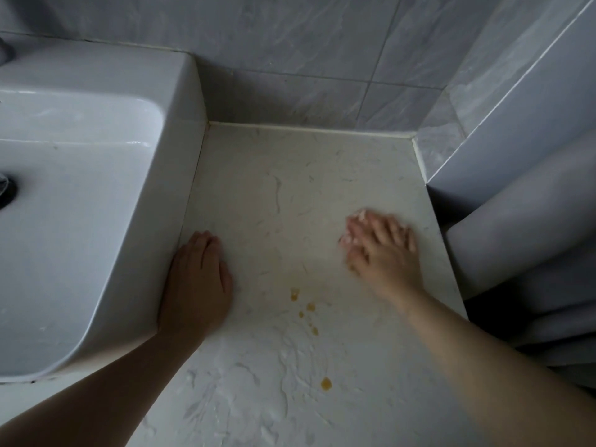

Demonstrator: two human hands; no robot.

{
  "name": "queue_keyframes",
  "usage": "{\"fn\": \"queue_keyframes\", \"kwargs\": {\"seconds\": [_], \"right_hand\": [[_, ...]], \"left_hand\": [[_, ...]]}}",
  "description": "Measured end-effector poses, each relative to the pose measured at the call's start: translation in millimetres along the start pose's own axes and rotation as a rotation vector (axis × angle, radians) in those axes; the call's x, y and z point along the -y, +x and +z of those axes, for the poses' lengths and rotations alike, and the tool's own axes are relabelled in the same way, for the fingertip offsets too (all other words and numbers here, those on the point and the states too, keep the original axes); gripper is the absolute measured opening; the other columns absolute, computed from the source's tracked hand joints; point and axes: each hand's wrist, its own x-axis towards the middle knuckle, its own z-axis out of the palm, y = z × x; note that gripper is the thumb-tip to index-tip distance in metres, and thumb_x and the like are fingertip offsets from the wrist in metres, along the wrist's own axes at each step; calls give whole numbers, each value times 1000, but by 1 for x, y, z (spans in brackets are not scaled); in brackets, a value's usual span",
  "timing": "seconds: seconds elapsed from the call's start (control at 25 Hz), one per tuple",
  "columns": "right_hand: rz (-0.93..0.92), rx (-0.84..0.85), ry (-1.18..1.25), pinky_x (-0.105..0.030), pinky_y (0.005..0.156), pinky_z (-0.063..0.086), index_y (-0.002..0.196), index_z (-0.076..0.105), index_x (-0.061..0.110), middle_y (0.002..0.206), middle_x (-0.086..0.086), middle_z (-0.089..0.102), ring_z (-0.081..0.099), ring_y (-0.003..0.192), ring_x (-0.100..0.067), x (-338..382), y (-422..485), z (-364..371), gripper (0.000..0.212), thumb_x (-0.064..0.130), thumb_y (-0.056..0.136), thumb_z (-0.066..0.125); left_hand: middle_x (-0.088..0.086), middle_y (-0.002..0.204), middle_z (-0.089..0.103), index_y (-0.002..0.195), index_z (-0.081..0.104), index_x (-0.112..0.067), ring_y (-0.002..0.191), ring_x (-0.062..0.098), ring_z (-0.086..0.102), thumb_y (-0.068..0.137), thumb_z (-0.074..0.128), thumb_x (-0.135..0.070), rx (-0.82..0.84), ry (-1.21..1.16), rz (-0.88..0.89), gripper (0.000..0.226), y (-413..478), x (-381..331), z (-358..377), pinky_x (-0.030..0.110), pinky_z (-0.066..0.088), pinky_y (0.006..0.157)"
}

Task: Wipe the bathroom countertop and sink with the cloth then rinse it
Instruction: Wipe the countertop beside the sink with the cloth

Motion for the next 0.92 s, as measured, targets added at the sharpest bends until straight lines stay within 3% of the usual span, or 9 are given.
{"fn": "queue_keyframes", "kwargs": {"seconds": [0.12, 0.16, 0.28, 0.36, 0.44, 0.6, 0.76, 0.84, 0.92], "right_hand": [[313, 53, 94, -50, 116, 2, 145, 28, 43, 159, 2, 17, 10, 146, -29, 7, 41, -6, 51, 53, 94, 28], [295, 37, 95, -51, 115, 3, 144, 31, 41, 158, -1, 20, 13, 145, -31, 25, 37, -3, 52, 51, 93, 27], [-105, -75, 74, -52, 110, 22, 134, 52, 33, 143, -6, 48, 44, 131, -36, 68, -24, 9, 54, 47, 85, 34], [-278, -28, 35, -50, 106, 25, 130, 56, 32, 138, -4, 54, 51, 125, -34, 59, -47, 9, 51, 46, 84, 38], [-234, -50, -8, -48, 108, 22, 132, 53, 34, 142, -2, 50, 48, 128, -33, 36, -22, 5, 54, 46, 82, 35], [144, 43, 73, -49, 115, 6, 143, 34, 41, 157, 1, 24, 19, 144, -28, 39, 20, -2, 53, 51, 92, 30], [-191, -112, 61, -51, 106, 29, 128, 58, 31, 137, -7, 55, 52, 124, -35, 60, -62, 6, 51, 48, 84, 39], [-279, -63, 0, -49, 106, 27, 129, 57, 32, 137, -5, 55, 52, 124, -34, 47, -67, 7, 51, 49, 84, 40], [-182, -76, -2, -47, 109, 22, 131, 54, 34, 141, -3, 51, 48, 128, -33, 35, -31, 4, 56, 51, 82, 34]], "left_hand": [[30, 116, 59, 113, 58, 12, 109, 42, 57, 87, 32, -18, 5, 11, 3, 48, 0, 0, 0, 48, 44, 95], [30, 116, 60, 113, 58, 12, 109, 42, 57, 87, 32, -18, 6, 12, 3, 47, 0, 0, 0, 48, 44, 95], [29, 116, 60, 113, 59, 12, 108, 41, 58, 88, 33, -16, 12, 11, -9, 46, -1, 0, -2, 48, 45, 94], [29, 116, 60, 113, 59, 11, 108, 41, 58, 88, 33, -16, 25, 14, -16, 46, -1, 0, -2, 48, 46, 93], [28, 117, 60, 114, 59, 11, 109, 40, 58, 88, 31, -17, 65, 27, -24, 46, -1, -1, -3, 49, 46, 93], [26, 121, 59, 117, 58, 8, 114, 41, 55, 87, 26, -19, 135, 41, -68, 52, -5, -7, -5, 52, 43, 94], [20, 135, 51, 129, 51, 0, 126, 36, 46, 89, 24, -34, 190, 95, 13, 60, -21, -1, -6, 43, 25, 106], [19, 137, 49, 131, 50, -2, 127, 36, 46, 88, 25, -37, 220, 133, 39, 61, -22, -1, -8, 40, 18, 104], [19, 137, 49, 132, 49, -3, 128, 35, 45, 88, 24, -38, 237, 152, 36, 62, -19, -1, -9, 39, 15, 105]]}}
